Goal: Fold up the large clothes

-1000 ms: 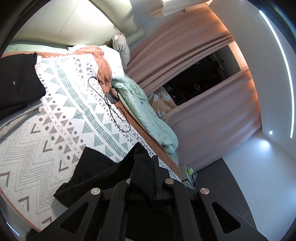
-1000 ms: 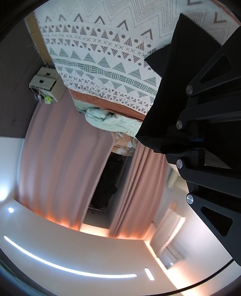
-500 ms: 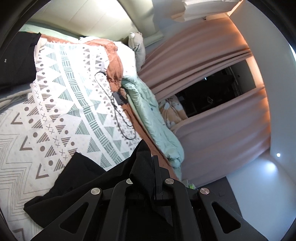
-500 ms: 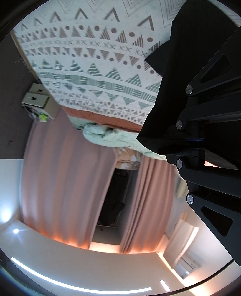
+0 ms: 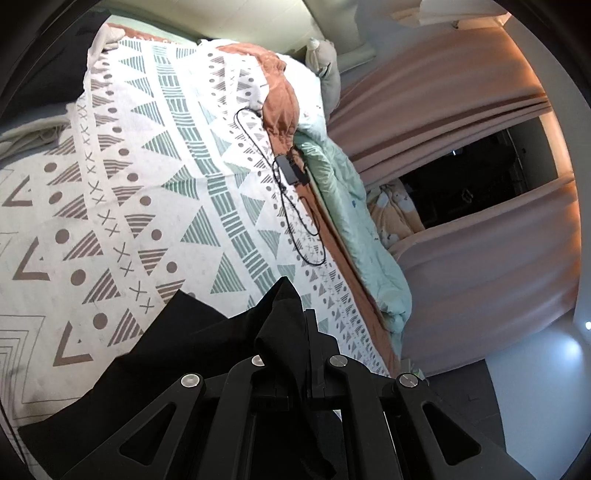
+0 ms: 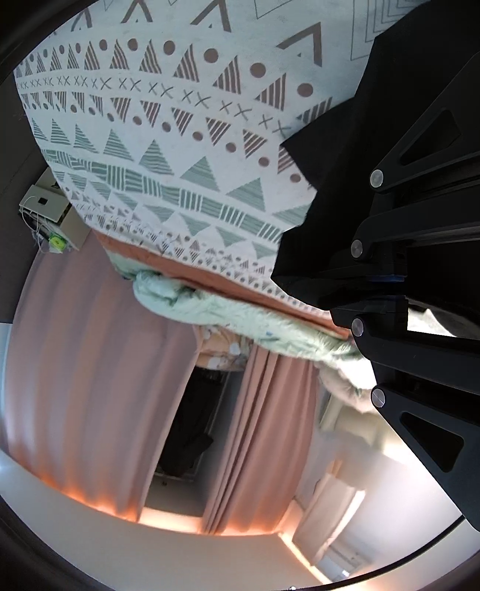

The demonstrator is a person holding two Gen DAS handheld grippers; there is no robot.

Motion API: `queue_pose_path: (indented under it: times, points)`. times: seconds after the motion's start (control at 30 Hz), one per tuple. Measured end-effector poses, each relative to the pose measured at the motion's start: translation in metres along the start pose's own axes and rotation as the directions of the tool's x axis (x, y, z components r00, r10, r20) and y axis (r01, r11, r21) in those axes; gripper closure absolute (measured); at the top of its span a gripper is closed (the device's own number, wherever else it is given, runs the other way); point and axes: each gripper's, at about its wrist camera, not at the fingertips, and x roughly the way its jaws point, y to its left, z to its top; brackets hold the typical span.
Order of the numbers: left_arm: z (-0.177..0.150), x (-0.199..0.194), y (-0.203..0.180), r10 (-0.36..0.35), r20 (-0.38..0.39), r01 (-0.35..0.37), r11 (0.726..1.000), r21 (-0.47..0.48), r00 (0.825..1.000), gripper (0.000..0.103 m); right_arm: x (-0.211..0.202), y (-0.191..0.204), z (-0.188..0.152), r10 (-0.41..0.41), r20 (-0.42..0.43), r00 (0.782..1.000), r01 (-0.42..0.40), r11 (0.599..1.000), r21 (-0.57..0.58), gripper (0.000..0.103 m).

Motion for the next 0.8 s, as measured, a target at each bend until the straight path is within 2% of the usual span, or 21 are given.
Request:
queue_pose_path:
  times: [0.07,0.23,0.43,0.5,0.53,0.57,0.63,0.67,0.8]
  points:
    - [-0.002,0.008,0.007,0.028,-0.012,-0.028,1.0,0.009,1.0,0.1,0.003,-0.007,-0.003,-0.026,-0.002,1.0,0.026,1.0,0.004,0.098]
    - [-0.002,0.023,0.018,0.045,-0.032,-0.045,0.999,0.019,0.998,0.1,0.013,-0.02,-0.003,-0.072,0.001,0.997,0.072,0.997,0.013,0.097]
    - [-0.003,0.053,0.017,0.028,-0.075,-0.027,1.0,0.015,0.997,0.1,0.043,-0.033,0.005,-0.099,-0.02,0.995,0.1,0.994,0.043,0.092]
    - [-0.004,0.061,0.017,0.018,-0.096,-0.017,1.0,0.012,0.995,0.094,0.047,-0.034,0.005,-0.081,-0.032,0.996,0.083,0.996,0.045,0.075]
    - [-0.004,0.063,0.017,0.014,-0.106,-0.012,1.0,0.011,0.994,0.08,0.045,-0.033,0.005,-0.073,-0.024,0.997,0.074,0.996,0.044,0.063]
    - [-0.005,0.064,0.017,0.004,-0.105,-0.003,1.0,0.01,0.994,0.063,0.042,-0.031,0.005,-0.075,-0.01,0.997,0.076,0.997,0.035,0.057]
    - [-0.004,0.06,0.017,0.011,-0.071,-0.01,1.0,0.019,0.997,0.044,0.038,-0.027,0.006,-0.081,0.002,0.997,0.081,0.997,0.016,0.054]
    - [-0.004,0.057,0.016,0.022,-0.053,-0.021,0.999,0.026,0.998,0.039,0.037,-0.026,0.007,-0.08,0.002,0.997,0.08,0.997,0.012,0.054]
    - [-0.005,0.055,0.014,0.015,-0.057,-0.013,0.999,0.042,0.998,0.039,0.036,-0.024,0.002,-0.093,-0.021,0.995,0.093,0.996,-0.013,0.054]
